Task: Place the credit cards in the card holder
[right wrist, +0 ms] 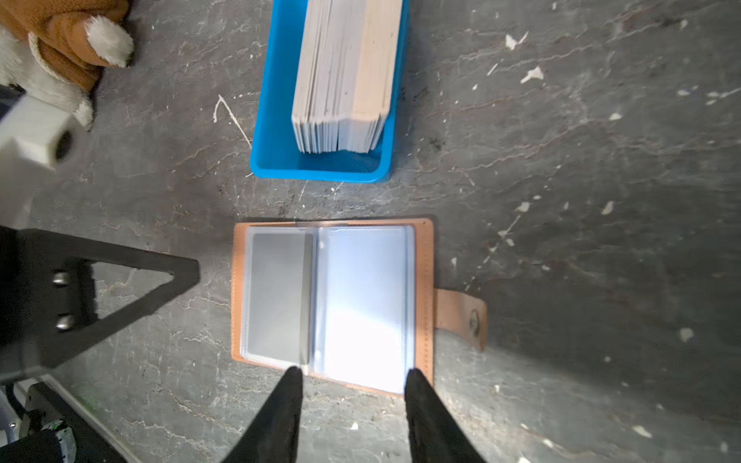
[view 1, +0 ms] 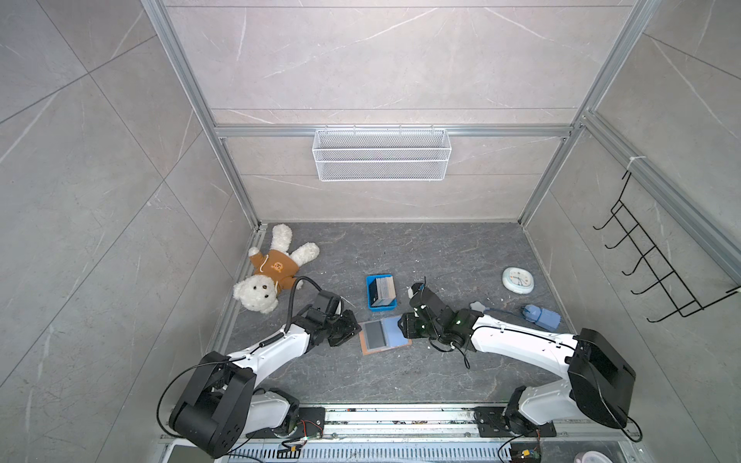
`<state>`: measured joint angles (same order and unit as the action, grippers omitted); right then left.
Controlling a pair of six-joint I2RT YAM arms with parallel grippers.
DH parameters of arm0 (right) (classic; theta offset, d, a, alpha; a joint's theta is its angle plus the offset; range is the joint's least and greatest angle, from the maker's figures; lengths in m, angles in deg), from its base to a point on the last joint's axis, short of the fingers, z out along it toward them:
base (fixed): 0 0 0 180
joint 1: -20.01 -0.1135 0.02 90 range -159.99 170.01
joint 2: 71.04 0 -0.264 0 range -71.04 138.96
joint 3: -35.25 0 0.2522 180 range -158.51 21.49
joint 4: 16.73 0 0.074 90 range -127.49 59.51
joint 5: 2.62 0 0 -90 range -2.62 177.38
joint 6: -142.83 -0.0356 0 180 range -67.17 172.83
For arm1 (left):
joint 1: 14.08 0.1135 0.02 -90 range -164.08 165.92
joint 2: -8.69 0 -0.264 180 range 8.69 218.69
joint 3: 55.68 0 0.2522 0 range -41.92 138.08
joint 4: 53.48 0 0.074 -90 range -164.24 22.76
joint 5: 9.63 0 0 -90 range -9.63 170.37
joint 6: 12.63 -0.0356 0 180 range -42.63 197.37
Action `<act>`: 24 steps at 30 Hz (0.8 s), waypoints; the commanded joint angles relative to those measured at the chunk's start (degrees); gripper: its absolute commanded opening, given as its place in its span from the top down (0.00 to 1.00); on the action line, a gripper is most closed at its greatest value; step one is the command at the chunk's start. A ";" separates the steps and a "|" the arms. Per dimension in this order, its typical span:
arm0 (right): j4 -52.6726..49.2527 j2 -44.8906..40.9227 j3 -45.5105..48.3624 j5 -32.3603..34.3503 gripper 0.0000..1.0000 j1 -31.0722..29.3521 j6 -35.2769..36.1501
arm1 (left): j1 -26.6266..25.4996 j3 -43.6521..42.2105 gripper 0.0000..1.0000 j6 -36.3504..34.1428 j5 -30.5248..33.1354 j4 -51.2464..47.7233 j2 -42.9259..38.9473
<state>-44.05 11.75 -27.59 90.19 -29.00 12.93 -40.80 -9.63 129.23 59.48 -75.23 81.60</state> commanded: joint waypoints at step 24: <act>-6.71 29.24 -34.58 -4.69 0.14 9.68 7.60 | 11.43 36.43 0.89 -15.32 -14.79 -11.21 27.34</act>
<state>-48.75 38.50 -59.44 85.81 -19.43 19.48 -29.41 23.51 116.11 47.26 -84.32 107.00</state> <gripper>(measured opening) 0.852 0.113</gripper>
